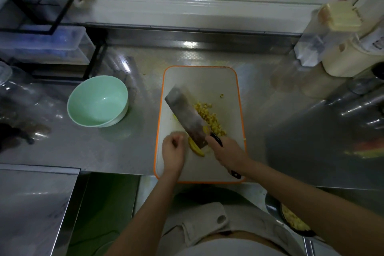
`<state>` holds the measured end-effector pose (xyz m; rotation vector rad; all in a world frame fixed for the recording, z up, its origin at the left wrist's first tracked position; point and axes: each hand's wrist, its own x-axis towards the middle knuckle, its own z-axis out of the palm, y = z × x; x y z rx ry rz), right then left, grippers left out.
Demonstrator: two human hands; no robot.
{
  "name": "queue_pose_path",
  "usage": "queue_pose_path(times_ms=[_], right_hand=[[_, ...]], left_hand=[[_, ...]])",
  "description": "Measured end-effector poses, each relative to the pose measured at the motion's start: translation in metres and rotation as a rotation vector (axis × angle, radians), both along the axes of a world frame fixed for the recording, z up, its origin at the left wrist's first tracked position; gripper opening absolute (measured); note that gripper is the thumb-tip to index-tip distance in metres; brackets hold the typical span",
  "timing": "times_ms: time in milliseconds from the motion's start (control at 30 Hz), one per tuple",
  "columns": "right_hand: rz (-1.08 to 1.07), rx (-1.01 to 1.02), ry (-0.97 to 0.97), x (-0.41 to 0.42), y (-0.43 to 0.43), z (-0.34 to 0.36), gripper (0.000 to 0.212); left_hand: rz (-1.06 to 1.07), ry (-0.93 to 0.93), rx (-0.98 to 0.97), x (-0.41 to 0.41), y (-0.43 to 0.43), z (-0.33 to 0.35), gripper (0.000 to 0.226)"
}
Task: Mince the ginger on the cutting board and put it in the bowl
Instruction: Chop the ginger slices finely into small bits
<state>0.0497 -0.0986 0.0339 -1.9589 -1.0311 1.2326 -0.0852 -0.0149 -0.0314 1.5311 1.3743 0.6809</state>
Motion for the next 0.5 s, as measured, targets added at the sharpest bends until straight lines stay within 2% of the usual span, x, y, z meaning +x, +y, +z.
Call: queue_pose_path(times_ms=[67,133,233,333,500], right_hand=[[-0.101,-0.048,0.23,-0.001,0.002,0.004,0.044],[-0.173,-0.127,0.431,-0.001,0.004,0.008,0.045],[-0.184,-0.219,0.588,-0.002,0.005,0.008,0.047],[-0.225,-0.241,0.705,-0.002,0.006,0.008,0.047],[-0.258,-0.235,0.812,-0.001,0.006,0.007,0.046]], left_hand=[[0.106,-0.177,-0.173,0.006,0.001,0.012,0.02],[0.099,-0.386,-0.347,0.014,0.004,0.025,0.035],[0.118,-0.685,-0.663,0.025,0.013,0.048,0.04],[0.135,-0.819,-0.822,0.03,0.019,0.055,0.048],[0.16,-0.879,-0.87,0.033,0.024,0.051,0.046]])
